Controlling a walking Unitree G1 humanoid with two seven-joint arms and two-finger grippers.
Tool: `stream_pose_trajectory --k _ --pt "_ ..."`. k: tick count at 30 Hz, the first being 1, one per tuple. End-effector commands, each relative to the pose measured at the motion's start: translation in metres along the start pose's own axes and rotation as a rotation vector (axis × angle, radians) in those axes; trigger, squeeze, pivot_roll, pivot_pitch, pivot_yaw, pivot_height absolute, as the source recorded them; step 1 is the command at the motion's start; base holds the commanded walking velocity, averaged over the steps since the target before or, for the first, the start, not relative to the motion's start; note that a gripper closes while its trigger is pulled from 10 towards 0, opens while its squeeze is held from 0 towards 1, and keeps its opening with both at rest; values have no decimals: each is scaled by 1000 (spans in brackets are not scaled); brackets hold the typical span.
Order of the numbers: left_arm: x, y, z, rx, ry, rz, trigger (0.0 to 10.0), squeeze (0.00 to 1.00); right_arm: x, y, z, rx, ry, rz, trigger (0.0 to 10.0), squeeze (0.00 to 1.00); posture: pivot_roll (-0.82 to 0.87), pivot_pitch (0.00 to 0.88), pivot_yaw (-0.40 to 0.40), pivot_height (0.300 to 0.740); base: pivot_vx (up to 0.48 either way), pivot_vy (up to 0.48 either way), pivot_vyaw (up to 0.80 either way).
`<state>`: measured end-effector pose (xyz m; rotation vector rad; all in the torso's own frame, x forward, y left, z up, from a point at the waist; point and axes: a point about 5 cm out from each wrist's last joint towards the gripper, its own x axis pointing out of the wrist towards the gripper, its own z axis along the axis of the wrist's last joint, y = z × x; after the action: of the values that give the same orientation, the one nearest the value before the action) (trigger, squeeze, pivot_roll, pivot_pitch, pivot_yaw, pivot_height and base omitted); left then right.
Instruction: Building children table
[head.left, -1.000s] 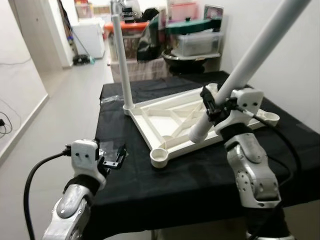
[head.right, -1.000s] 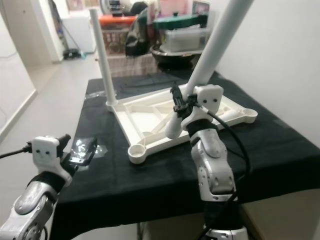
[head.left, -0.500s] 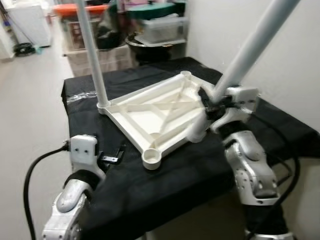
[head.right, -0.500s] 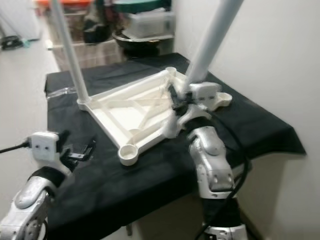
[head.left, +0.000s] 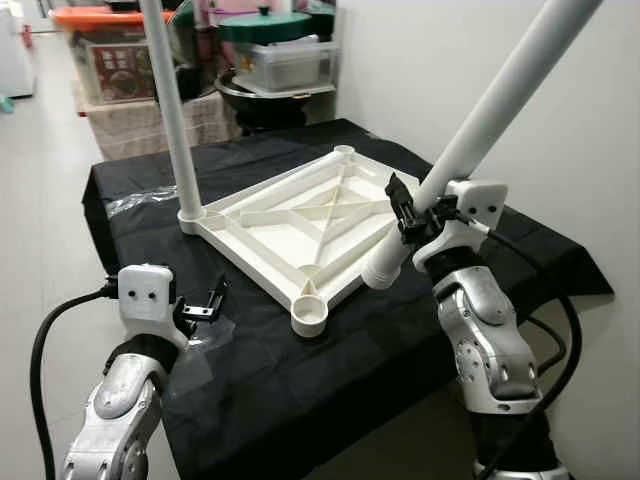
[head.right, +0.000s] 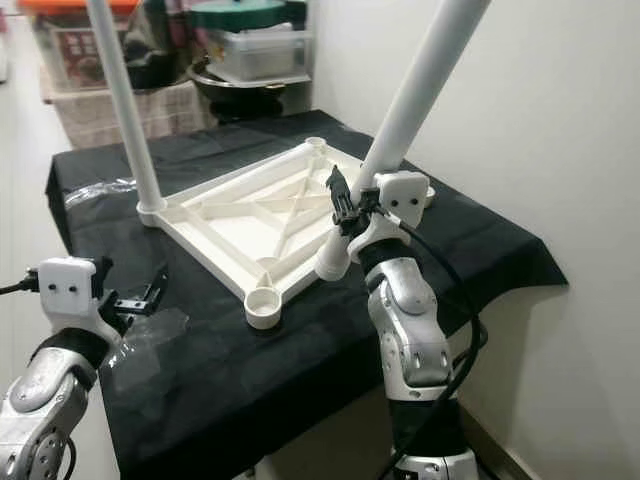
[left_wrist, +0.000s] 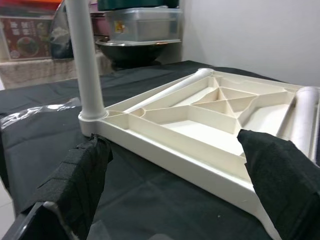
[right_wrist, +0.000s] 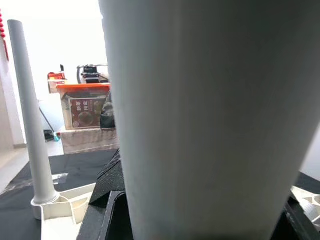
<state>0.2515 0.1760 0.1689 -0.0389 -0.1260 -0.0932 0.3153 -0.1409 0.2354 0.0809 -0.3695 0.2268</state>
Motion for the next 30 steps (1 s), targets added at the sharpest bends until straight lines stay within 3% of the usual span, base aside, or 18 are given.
stream_pose_trajectory --k 1,9,14,20,21,25,30 --pt "2 1 -1 -1 -2 13 10000 0 0 1 -3 11 -3 5 10000 0 46 0 -40 740 322 0 0" --pt "3 -5 2 -4 -32 -18 10000 0 3 5 -2 15 -9 35 10000 0 45 0 -46 740 435 0 0" --pt "4 -7 2 -2 -40 -9 10000 0 6 5 -1 31 -4 54 10000 0 42 0 -48 740 0 0 0" --pt "3 -11 0 2 -35 -29 10000 0 11 10 2 73 5 169 10000 0 41 0 -52 740 0 0 0" --pt "2 -12 -1 12 -35 -35 10000 0 13 14 3 90 15 236 10000 0 42 0 -58 740 0 0 0" --pt "1 -14 -4 30 -28 -30 10000 0 16 14 5 134 23 269 10000 0 44 0 -63 740 0 0 0" --pt "0 -11 -7 42 -14 6 10000 0 18 13 6 94 26 271 10000 0 48 0 -67 740 0 0 160"
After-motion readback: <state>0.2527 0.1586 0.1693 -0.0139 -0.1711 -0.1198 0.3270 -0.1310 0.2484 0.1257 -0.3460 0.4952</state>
